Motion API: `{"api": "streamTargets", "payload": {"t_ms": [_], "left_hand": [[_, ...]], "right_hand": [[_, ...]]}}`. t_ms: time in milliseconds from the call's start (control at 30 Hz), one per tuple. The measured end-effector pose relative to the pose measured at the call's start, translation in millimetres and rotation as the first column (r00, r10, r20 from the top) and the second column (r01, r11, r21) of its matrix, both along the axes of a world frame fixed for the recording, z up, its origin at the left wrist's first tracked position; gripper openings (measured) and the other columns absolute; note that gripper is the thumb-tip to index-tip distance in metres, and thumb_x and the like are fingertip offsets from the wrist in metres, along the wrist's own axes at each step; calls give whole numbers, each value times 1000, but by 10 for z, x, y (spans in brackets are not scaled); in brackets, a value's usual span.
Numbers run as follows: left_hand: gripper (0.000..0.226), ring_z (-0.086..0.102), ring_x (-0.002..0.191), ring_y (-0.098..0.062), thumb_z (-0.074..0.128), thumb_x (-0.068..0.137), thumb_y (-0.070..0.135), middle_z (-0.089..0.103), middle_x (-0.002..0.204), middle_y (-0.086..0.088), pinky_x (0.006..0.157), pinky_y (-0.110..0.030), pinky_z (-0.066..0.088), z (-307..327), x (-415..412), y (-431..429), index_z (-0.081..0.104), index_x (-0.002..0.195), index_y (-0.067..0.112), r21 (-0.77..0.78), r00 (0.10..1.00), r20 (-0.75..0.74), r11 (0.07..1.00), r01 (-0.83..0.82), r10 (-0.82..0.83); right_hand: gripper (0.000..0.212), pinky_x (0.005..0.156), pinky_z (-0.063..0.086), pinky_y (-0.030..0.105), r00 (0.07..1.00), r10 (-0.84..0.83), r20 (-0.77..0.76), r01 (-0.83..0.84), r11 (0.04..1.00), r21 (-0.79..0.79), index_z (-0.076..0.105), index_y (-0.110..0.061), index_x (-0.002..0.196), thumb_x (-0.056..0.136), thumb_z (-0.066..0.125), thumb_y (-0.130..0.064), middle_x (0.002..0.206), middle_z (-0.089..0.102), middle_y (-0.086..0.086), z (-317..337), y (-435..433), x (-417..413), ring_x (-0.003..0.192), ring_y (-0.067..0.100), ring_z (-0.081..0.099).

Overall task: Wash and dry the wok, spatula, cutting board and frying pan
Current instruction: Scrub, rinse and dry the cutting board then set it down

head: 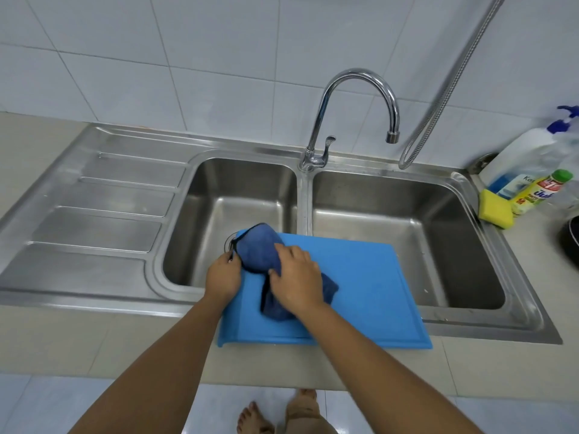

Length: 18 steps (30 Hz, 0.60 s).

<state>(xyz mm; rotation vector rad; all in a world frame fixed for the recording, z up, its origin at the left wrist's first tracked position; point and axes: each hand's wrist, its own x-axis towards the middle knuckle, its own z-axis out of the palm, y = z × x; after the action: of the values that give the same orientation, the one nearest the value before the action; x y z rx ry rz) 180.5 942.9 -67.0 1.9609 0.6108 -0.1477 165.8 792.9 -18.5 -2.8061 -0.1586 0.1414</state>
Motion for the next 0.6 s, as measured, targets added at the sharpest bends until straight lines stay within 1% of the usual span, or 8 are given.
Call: {"api": "streamTargets", "payload": {"t_ms": [100, 167, 233, 333, 400, 467, 533, 600], "left_hand": [[47, 61, 90, -25, 41, 98, 52, 65, 97, -6, 77, -38, 45, -17, -12, 13, 64, 101, 12, -55, 1000, -17, 998, 5, -6], [48, 61, 91, -24, 40, 98, 54, 65, 97, -4, 82, -41, 48, -42, -26, 7, 64, 103, 14, -65, 1000, -25, 998, 11, -12], [47, 61, 93, -26, 39, 98, 53, 64, 98, -5, 87, -44, 49, -49, -13, 5, 62, 103, 13, -60, 1000, -27, 998, 1, -2], [45, 60, 94, -26, 39, 99, 51, 63, 100, -6, 86, -41, 47, -8, 5, -18, 61, 106, 12, -62, 999, -32, 998, -15, 13], [45, 59, 94, -27, 39, 100, 50, 62, 101, -8, 82, -39, 45, 25, 4, -38, 59, 108, 11, -62, 999, -52, 998, -15, 12], [46, 60, 93, -27, 37, 100, 51, 62, 102, -8, 82, -39, 46, 30, 31, -20, 56, 109, 10, -99, 995, -95, 995, 1, -10], [47, 64, 94, -31, 37, 101, 49, 66, 105, -13, 87, -44, 51, 48, 98, 27, 58, 110, 8, -250, 983, -173, 968, 10, -54], [47, 66, 94, -36, 39, 102, 44, 69, 106, -20, 85, -45, 54, 86, 133, 92, 62, 112, 4, -464, 967, -234, 886, -15, -106]], "right_hand": [[48, 94, 41, 44, 985, -170, 12, 170, 985, -37, 43, -26, 140, 92, 50, -31, 128, 53, 8, -111, -555, 331, 117, 33, 49], [44, 90, 45, 43, 932, -363, -14, 361, 930, -76, 49, -25, 133, 90, 49, -32, 123, 57, 13, -158, -1131, 426, 113, 37, 53], [44, 91, 46, 43, 839, -540, -69, 529, 838, -134, 49, -22, 132, 89, 47, -34, 125, 55, 17, -157, -1706, 397, 112, 40, 54], [47, 91, 46, 43, 765, -631, -128, 591, 767, -251, 43, -17, 136, 91, 47, -30, 130, 46, 18, -108, -2004, 258, 114, 39, 52], [49, 94, 44, 43, 800, -585, -135, 542, 800, -256, 41, -14, 137, 91, 48, -31, 135, 44, 19, -54, -1696, 139, 118, 39, 49], [51, 94, 42, 42, 873, -471, -129, 438, 871, -221, 41, -14, 137, 92, 49, -35, 136, 43, 16, 7, -1179, -10, 120, 37, 47], [53, 93, 42, 42, 945, -296, -136, 273, 947, -168, 40, -16, 139, 91, 49, -37, 136, 42, 12, 109, -634, -180, 118, 34, 46], [57, 92, 43, 42, 984, -71, -161, 51, 991, -127, 37, -18, 143, 91, 50, -37, 137, 40, 11, 221, -198, -384, 118, 34, 44]]}}
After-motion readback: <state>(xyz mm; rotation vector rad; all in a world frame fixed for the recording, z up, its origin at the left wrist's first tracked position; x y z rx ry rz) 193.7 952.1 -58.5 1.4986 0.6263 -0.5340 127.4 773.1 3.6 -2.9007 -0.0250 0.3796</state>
